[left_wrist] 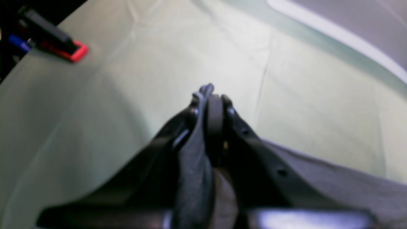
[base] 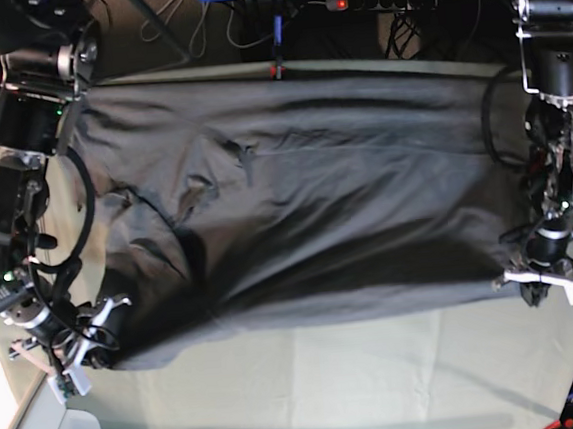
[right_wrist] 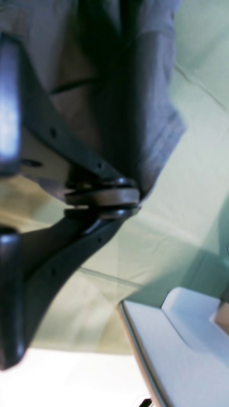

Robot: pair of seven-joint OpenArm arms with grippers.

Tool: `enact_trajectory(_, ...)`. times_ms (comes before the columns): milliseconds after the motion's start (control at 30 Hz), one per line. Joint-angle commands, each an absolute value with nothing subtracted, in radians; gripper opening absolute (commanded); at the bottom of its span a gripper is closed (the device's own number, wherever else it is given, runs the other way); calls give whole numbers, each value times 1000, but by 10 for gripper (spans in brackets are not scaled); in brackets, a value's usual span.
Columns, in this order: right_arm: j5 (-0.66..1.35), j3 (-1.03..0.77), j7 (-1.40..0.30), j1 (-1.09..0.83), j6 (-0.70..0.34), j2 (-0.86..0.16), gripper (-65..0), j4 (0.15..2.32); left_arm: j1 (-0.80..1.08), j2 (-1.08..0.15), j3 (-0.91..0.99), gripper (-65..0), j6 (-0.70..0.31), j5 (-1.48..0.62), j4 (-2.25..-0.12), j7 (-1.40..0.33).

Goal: Layout the t-shirt on the table in an organized manner, then fold the t-shirt properly
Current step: 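Slide both grippers along the shirt sides toward the hem, then lift the grey shirt strip ends with both grippers and pull it taut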

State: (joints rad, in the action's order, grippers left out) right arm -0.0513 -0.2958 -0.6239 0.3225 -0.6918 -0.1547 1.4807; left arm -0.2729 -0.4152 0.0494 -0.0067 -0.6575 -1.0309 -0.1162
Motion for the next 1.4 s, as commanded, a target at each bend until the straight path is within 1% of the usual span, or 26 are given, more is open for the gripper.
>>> enact_trajectory(0,-41,-292,-598,352,-698,-163,-650,1504,-302,-433,56,-650,-10,-659,-1052,-87)
enact_trajectory(67,-41,-292,-598,343,-698,-162,-650,1529,-302,-433,56,-650,-10,-659,-1052,-87)
enact_trajectory(200,-39,-294,-596,260,-698,-157,-650,1593,-294,-430,56,-650,-12,-657,-1052,-87)
enact_trajectory(500,-33,-300,-587,2,-698,-107,-650,1793,-223,-435,61,-650,-15,-659,-1052,-82)
enact_trajectory(667,-33,-298,-587,-133,-698,-84,-650,1897,-151,-427,165,-650,-18,-661,-1058,-84)
enact_trajectory(767,-33,-302,-585,-205,-698,-77,-650,1928,-84,-426,206,-650,-18,-661,-1116,-85)
enact_trajectory(833,-33,-302,-559,-249,-698,-64,-650,1939,-24,-426,226,-650,-18,-661,-1175,-85)
enact_trajectory(967,-33,-294,-440,-361,-698,-51,-650,1939,77,-424,232,-650,-18,-661,-1271,-82)
enact_trajectory(1133,-33,-294,-331,-475,-698,-22,-650,1936,154,-424,232,-650,-18,-661,-1294,-81)
enact_trajectory(1367,-33,-300,-302,-532,-698,-30,-650,1933,228,-424,240,-650,-18,-661,-1297,-79)
